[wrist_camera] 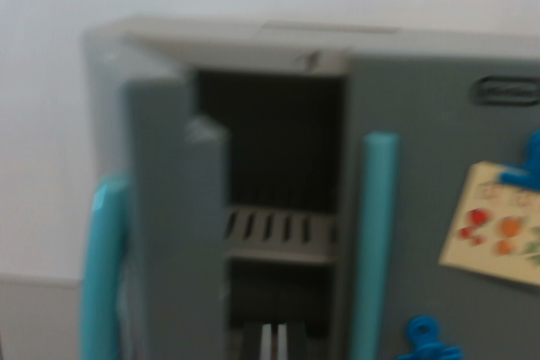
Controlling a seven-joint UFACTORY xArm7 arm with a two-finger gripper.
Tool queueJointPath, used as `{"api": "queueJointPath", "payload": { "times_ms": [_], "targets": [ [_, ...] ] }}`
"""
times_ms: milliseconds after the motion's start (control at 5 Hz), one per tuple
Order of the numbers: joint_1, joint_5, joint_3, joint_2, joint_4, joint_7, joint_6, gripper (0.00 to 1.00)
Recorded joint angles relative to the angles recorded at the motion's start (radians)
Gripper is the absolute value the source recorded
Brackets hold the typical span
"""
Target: Close fridge door
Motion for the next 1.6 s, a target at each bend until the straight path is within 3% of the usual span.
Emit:
{"api": "queueJointPath", "payload": {
  "times_ms": [200,400,600,800,1000,1200,1400,1600],
  "targets": [
    [0.0,0.0,0.0,0.0,0.0,0.0,0.0,1.0],
    [0.0,0.0,0.059,0.039,0.0,0.0,0.0,1.0],
    [0.0,0.0,0.059,0.039,0.0,0.0,0.0,1.0],
    [0.0,0.0,0.12,0.081,0.0,0.0,0.0,1.0],
    [0.0,0.0,0.12,0.081,0.0,0.0,0.0,1.0],
    [0.0,0.0,0.168,0.121,0.003,0.0,0.0,1.0],
    [0.0,0.0,0.168,0.121,0.003,0.0,0.0,1.0],
    [0.0,0.0,0.203,0.162,0.018,0.0,0.0,1.0]
  ]
}}
